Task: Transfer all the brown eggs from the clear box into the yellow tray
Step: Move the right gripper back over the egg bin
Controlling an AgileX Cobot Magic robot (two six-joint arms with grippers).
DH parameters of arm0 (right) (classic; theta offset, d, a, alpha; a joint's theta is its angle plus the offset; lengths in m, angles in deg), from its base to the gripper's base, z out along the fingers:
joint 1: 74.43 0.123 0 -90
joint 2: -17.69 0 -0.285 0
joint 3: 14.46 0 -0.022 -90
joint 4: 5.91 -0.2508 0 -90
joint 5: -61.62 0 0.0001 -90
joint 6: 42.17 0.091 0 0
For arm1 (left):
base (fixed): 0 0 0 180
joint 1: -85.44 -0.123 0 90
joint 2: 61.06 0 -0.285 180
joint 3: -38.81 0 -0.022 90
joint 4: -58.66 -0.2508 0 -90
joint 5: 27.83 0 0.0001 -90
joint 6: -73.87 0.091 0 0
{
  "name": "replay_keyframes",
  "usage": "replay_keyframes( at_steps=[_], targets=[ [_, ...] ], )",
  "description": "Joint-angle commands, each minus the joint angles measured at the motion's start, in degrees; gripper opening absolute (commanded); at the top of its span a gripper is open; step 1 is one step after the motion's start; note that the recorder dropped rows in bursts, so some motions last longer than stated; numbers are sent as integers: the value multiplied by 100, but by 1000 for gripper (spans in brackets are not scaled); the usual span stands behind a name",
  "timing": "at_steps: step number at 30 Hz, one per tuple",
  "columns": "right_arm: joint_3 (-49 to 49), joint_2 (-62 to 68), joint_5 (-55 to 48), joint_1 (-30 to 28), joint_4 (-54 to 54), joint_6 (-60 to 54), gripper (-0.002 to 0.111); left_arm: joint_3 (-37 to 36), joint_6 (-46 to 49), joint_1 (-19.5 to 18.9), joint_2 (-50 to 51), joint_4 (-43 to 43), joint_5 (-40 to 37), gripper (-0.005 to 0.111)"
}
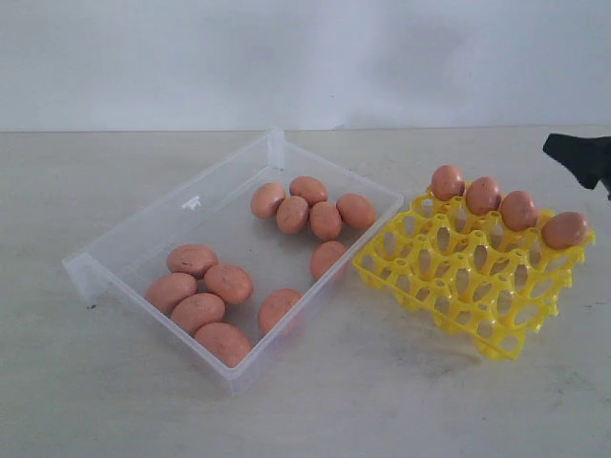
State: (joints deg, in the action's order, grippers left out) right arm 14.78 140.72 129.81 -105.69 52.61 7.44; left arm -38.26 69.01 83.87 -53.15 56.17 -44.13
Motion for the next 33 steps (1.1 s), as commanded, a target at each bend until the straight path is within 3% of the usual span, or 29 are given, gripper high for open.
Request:
replay_keyframes(
  at_steps=[1, 2, 3, 7, 9, 10, 15, 18, 20, 22, 25, 33],
  targets=[
    [-24, -613, 177, -21, 348, 473, 32, -15, 13, 12, -12, 16, 21, 4],
    [-24, -972, 177, -21, 613, 295, 9, -15, 13, 12, -12, 16, 21, 4],
    [-24, -1248, 177, -21, 746, 239, 0, -15, 13, 12, -12, 16, 34, 4],
    [-24, -2557, -357, 204, 959, 392, 0, -15, 13, 12, -12, 16, 34, 4],
    [-75, -3190, -1341, 761, 1199, 392, 0, -15, 13, 12, -12, 16, 34, 4],
    [-287, -3544, -2281, 1420, 1794, 392, 0, -15, 13, 12, -12, 16, 34, 4],
    [-918, -3993, -5178, 3653, 3511, 1216, 0, -15, 13, 12, -12, 16, 34, 4],
    [-1331, -3851, -6644, 4840, 3516, 1347, 0, -15, 13, 12, -12, 16, 34, 4],
    [-1853, -3512, -7063, 5709, 3253, 1442, 0, -15, 13, 12, -12, 16, 34, 4],
    [-2292, -2980, -6977, 6136, 2762, 1717, 0, -15, 13, 12, -12, 16, 44, 4],
    [-2612, -2408, -6497, 6292, 2302, 1930, 0, -15, 13, 12, -12, 16, 44, 4],
    [-2932, -1052, -4416, 6323, 2770, 2828, 0, -15, 13, 12, -12, 16, 44, 4]
  ],
)
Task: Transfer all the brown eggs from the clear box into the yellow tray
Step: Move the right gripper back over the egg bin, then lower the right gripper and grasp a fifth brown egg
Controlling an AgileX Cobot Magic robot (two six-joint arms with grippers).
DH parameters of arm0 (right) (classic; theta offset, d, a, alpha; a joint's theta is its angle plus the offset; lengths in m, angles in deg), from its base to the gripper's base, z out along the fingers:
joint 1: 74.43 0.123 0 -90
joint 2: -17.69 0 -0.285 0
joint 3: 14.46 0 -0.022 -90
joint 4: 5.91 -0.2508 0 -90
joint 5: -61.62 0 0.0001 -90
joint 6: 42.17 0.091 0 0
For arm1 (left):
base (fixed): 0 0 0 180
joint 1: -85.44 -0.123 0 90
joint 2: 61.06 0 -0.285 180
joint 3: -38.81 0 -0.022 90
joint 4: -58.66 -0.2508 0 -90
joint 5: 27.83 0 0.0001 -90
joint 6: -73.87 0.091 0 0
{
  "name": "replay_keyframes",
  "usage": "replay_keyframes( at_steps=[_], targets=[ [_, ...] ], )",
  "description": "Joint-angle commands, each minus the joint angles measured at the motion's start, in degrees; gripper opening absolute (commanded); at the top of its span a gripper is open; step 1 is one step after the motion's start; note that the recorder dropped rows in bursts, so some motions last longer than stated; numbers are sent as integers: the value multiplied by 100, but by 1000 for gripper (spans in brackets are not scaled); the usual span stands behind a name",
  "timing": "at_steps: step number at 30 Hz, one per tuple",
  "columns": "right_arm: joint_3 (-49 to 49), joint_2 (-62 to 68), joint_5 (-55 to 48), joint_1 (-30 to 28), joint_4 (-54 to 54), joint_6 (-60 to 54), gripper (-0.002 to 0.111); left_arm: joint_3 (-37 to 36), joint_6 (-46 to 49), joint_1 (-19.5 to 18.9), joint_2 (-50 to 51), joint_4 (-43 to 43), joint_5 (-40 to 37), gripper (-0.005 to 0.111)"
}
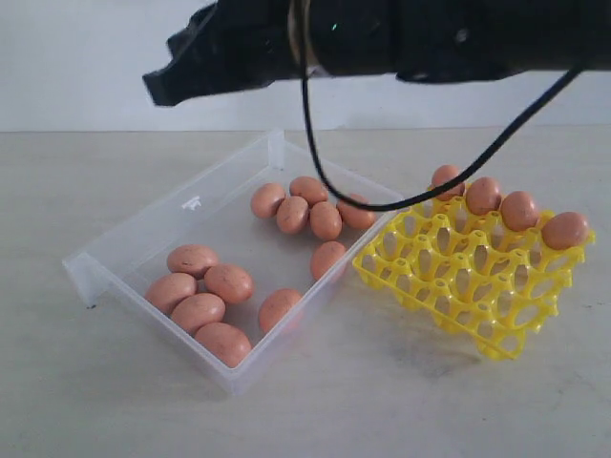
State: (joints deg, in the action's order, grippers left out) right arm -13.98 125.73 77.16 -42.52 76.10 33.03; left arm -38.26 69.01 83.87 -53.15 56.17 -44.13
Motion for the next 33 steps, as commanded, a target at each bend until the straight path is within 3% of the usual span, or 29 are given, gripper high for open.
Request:
replay_keyframes(
  at_steps=[1, 3, 10, 13, 16, 20, 23, 28, 31, 33],
  targets=[
    [-55, 554, 1104, 6, 778, 356, 0, -15, 13, 12, -12, 16, 44, 4],
    [-55, 704, 1426, 6, 1766, 744, 0, -15, 13, 12, -12, 16, 44, 4],
    [323, 763, 854, 6, 1794, 984, 0, -15, 13, 12, -12, 16, 44, 4],
    [337, 763, 238, 104, 1794, 575, 0, -15, 13, 12, -12, 16, 44, 4],
    [337, 624, -940, 516, 1794, -882, 0, -15, 13, 12, -12, 16, 44, 4],
    [337, 556, -4323, 1579, 1755, -2239, 0, -15, 13, 12, -12, 16, 44, 4],
    [134, 581, -5634, 1973, -268, -3865, 0, -15, 13, 12, -12, 16, 44, 4],
    [-712, 630, -5746, 1324, -6756, -8500, 0, -15, 13, 12, -12, 16, 33, 4],
    [-1330, 789, -6391, 788, -9202, -10118, 0, -15, 13, 12, -12, 16, 33, 4],
    [-1772, 973, -7000, 497, -9872, -10435, 0, -15, 13, 12, -12, 16, 33, 4]
  ],
)
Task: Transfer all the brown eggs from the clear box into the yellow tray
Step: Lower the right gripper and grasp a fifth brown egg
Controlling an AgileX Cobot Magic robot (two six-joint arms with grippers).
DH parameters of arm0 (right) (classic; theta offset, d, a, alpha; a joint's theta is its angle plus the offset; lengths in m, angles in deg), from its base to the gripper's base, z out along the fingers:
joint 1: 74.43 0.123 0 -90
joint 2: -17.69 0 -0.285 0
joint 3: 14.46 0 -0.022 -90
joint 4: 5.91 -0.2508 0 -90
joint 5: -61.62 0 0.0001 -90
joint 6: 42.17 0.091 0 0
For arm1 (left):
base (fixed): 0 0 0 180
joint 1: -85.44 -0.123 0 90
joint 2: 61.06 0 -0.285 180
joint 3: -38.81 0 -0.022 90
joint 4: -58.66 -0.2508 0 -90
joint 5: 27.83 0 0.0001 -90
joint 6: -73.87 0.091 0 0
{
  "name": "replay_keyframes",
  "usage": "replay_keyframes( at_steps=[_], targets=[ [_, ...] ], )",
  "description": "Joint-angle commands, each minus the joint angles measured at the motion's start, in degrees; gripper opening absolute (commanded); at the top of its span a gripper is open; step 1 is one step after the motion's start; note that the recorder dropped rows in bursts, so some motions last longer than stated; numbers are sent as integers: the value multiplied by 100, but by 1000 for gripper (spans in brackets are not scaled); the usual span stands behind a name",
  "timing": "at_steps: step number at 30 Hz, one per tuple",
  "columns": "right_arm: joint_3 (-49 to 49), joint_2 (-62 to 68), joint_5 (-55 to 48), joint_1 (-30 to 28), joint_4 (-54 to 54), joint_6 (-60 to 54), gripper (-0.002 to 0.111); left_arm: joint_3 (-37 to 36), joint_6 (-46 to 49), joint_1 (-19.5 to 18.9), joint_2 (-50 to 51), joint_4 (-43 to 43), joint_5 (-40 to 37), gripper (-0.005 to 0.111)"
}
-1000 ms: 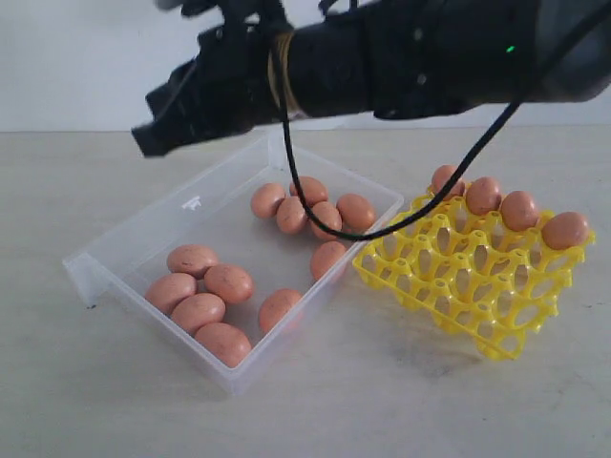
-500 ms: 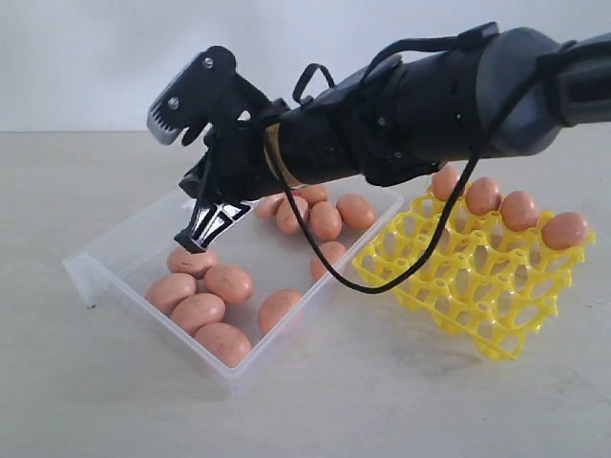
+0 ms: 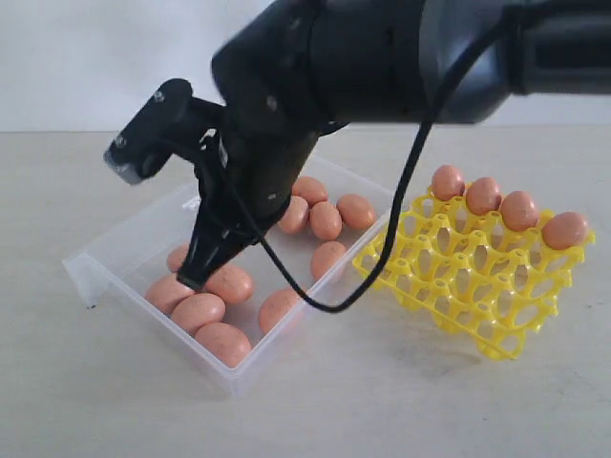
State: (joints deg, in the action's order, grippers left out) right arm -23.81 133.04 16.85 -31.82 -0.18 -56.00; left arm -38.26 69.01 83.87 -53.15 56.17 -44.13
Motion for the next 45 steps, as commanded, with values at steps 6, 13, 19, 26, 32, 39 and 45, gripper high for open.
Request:
replay_keyframes(
  at_steps=[6, 13, 19, 26, 32, 39, 45],
  targets=[
    [-1815, 991, -2520, -945, -2453, -2257, 2, -15, 13, 12, -12, 16, 33, 4],
    [-1945, 1444, -2219, -945, -2534, -3024, 41, -15, 13, 12, -12, 16, 44, 4],
    [-1945, 1774, -1300, -945, -2534, -3024, 45, -15, 13, 12, -12, 16, 44, 4],
    [-1945, 2101, -778, -945, -2420, -2999, 45, -15, 13, 12, -12, 16, 34, 4],
    [-1945, 2340, -302, -945, -2314, -2921, 45, -15, 13, 12, -12, 16, 34, 4],
    [-1935, 2676, -475, -945, -2291, -2714, 45, -15, 13, 12, -12, 16, 34, 4],
    [-1935, 2704, -389, -945, -2279, -2674, 18, -15, 13, 12, -12, 16, 34, 4]
  ],
)
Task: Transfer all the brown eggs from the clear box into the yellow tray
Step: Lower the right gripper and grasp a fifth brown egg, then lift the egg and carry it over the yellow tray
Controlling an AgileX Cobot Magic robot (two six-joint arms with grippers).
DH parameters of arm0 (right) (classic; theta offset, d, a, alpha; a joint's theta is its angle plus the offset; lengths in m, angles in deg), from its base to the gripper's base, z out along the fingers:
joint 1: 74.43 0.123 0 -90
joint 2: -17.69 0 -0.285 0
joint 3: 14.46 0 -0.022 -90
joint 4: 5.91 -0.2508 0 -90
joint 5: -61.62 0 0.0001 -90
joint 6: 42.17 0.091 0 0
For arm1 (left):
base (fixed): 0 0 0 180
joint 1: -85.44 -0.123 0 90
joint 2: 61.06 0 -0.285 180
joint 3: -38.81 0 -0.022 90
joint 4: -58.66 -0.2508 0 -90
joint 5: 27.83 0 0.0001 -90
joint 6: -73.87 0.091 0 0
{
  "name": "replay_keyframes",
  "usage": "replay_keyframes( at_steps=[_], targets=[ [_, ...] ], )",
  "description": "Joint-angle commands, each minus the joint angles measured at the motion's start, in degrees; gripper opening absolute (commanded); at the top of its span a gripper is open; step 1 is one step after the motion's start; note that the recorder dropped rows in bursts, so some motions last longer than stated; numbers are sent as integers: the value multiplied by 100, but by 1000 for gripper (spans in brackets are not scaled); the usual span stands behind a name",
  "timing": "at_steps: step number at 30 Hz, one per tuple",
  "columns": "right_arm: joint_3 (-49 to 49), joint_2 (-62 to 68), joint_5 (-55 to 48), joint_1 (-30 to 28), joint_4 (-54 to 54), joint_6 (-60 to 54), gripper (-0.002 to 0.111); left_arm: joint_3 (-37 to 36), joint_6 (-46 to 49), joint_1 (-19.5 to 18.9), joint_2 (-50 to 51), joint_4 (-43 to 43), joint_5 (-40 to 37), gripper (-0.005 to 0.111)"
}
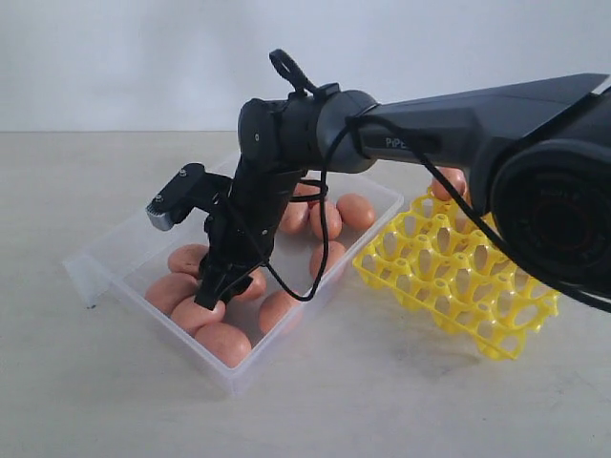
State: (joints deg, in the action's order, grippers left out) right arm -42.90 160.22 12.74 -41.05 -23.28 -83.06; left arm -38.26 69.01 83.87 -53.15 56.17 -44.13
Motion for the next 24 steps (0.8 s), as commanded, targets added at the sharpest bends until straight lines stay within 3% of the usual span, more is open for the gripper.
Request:
replay_keyframes(
  at_steps=[1, 2, 7, 24],
  targets=[
    [-25, -15, 23, -22, 39, 32, 8, -15, 13, 12, -12, 16, 34, 4],
    [-25, -25, 23, -22, 39, 60, 0, -15, 13, 12, -12, 16, 34, 4],
    [-25, -120, 23, -22, 56, 98, 0, -15, 13, 12, -12, 16, 34, 4],
    [323, -1599, 319, -22, 98, 1811, 0, -15, 13, 12, -12, 16, 44, 4]
  ],
)
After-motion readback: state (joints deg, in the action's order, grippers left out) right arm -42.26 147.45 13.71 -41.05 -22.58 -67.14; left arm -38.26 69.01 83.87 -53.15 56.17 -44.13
